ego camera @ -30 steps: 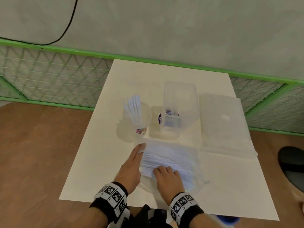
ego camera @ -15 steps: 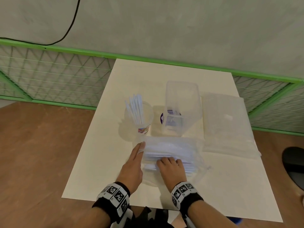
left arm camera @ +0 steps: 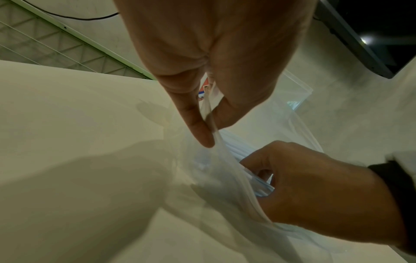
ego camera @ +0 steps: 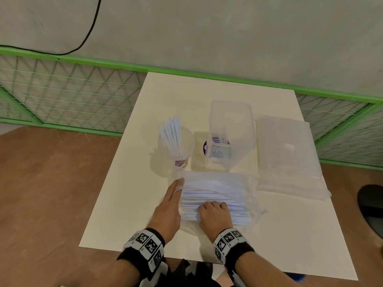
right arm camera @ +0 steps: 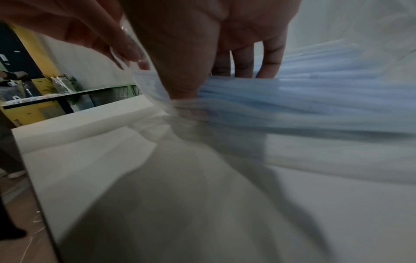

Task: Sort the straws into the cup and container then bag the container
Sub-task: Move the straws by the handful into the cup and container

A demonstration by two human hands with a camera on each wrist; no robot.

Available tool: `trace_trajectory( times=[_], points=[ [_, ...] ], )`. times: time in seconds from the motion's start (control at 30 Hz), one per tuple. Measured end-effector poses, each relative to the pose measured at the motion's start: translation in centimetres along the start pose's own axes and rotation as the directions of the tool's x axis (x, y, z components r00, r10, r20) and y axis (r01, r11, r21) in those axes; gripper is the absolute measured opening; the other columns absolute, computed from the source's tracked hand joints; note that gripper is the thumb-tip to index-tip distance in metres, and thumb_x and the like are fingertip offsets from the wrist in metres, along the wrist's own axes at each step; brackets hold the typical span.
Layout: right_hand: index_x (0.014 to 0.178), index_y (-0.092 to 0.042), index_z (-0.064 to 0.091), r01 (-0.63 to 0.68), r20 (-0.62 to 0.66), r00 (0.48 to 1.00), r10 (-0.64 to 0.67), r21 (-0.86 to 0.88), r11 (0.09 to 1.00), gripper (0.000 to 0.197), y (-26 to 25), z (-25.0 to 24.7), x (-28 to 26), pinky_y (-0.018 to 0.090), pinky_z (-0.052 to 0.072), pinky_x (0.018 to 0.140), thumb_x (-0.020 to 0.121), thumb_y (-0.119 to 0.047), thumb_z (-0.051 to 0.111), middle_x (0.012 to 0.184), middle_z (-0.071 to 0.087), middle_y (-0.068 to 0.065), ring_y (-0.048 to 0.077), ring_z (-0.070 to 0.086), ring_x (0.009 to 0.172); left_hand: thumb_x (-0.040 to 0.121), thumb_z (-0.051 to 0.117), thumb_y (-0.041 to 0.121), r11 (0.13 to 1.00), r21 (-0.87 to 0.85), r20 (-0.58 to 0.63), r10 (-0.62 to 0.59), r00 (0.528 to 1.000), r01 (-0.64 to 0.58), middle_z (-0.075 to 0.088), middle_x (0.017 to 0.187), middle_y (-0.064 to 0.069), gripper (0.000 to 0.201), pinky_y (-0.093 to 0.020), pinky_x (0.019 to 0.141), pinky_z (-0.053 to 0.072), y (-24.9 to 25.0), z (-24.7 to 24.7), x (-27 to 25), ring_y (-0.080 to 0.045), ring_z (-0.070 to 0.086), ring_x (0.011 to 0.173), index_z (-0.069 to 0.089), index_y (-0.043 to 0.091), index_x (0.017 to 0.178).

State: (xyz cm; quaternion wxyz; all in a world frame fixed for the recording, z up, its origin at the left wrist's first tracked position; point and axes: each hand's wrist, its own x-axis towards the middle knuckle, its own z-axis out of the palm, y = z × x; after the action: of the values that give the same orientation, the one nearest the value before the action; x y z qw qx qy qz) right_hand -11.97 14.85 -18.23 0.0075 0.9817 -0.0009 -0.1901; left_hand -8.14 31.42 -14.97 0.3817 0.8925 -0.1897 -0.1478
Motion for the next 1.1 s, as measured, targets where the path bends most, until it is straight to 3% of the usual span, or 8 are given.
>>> trace_trajectory(
  times=[0.1,0.3,0.7,0.77,0.83,0.9,1.0,1.1],
  points=[
    [0.064,-0.019,0.07,0.001,-0.057,0.998,0.001,0.02,1.0,0.027,0.0,0.6,-0.1,0.041,0.053,0.058,0.043,-0.012,0.085,0.065,0.067,-0.001,0.024,0.065,0.061,0.082,0.044,-0.013,1.0,-0.006,-0.003,0.005,1.0,-0.005,0.001,0.159,0.019,0.091,-0.021,0.104,0.041,-0.1,0.0,-0.1,-0.001,0.024,0.142,0.009,0.032,0.154],
    [0.079,-0.022,0.071,0.018,-0.097,0.995,-0.016,0.015,1.0,0.031,0.1,0.9,-0.2,0.041,0.054,0.063,0.052,-0.015,0.084,0.068,0.07,-0.002,0.023,0.067,0.066,0.082,0.045,-0.012,1.0,-0.002,0.0,0.01,1.0,-0.01,0.001,0.159,0.02,0.092,-0.023,0.103,0.043,-0.1,-0.1,0.1,-0.002,0.025,0.141,0.008,0.033,0.153],
    [0.077,-0.021,0.071,0.016,-0.08,0.997,-0.011,0.062,0.998,0.034,0.2,0.9,0.2,0.039,0.055,0.061,0.046,-0.013,0.086,0.074,0.069,-0.003,0.022,0.068,0.066,0.084,0.044,-0.012,1.0,0.006,-0.009,0.009,1.0,-0.009,0.001,0.16,0.018,0.091,-0.014,0.104,0.034,-0.3,0.1,0.1,-0.002,0.024,0.142,0.006,0.034,0.153],
    [0.083,-0.018,0.072,0.017,-0.018,1.0,-0.016,0.04,0.999,0.028,0.1,0.0,0.2,0.043,0.054,0.069,0.056,-0.013,0.081,0.082,0.071,0.001,0.026,0.069,0.076,0.084,0.044,-0.012,1.0,0.006,-0.009,0.009,1.0,-0.009,0.001,0.16,0.018,0.091,-0.01,0.103,0.03,-0.2,0.0,0.2,-0.001,0.022,0.143,0.006,0.033,0.153],
    [0.108,-0.014,0.067,0.041,0.036,0.998,-0.042,0.015,0.999,0.027,0.1,-0.5,0.4,0.049,0.044,0.092,0.081,-0.012,0.062,0.11,0.066,0.007,0.033,0.061,0.106,0.083,0.044,-0.012,1.0,0.003,-0.008,0.011,1.0,-0.011,0.001,0.16,0.018,0.092,-0.01,0.104,0.028,-0.1,0.0,0.2,-0.001,0.021,0.143,0.006,0.033,0.153],
    [0.124,-0.012,0.057,0.064,0.036,0.997,-0.062,-0.053,0.997,0.034,0.2,-0.4,0.7,0.049,0.034,0.104,0.091,-0.012,0.048,0.128,0.058,0.009,0.033,0.05,0.122,0.083,0.043,-0.013,1.0,-0.002,-0.006,0.006,1.0,-0.006,0.0,0.16,0.017,0.091,-0.013,0.105,0.031,0.0,0.0,0.2,-0.003,0.023,0.143,0.005,0.033,0.153],
    [0.126,-0.012,0.055,0.077,0.076,0.995,-0.068,-0.111,0.991,0.036,0.0,-0.5,0.7,0.049,0.031,0.105,0.091,-0.012,0.045,0.13,0.057,0.009,0.032,0.049,0.123,0.083,0.042,-0.013,1.0,-0.006,-0.001,0.001,1.0,-0.001,0.0,0.16,0.018,0.092,-0.021,0.107,0.038,0.1,0.1,0.3,-0.004,0.027,0.142,0.006,0.033,0.153],
    [0.128,-0.017,0.053,0.085,0.063,0.995,-0.079,-0.093,0.992,0.039,0.1,-0.7,0.4,0.047,0.032,0.101,0.09,-0.013,0.044,0.125,0.062,0.007,0.031,0.054,0.117,0.081,0.042,-0.014,1.0,-0.012,0.002,0.013,1.0,-0.013,0.0,0.159,0.021,0.093,-0.018,0.107,0.036,0.0,0.2,0.3,-0.001,0.025,0.142,0.008,0.034,0.153]
  ],
)
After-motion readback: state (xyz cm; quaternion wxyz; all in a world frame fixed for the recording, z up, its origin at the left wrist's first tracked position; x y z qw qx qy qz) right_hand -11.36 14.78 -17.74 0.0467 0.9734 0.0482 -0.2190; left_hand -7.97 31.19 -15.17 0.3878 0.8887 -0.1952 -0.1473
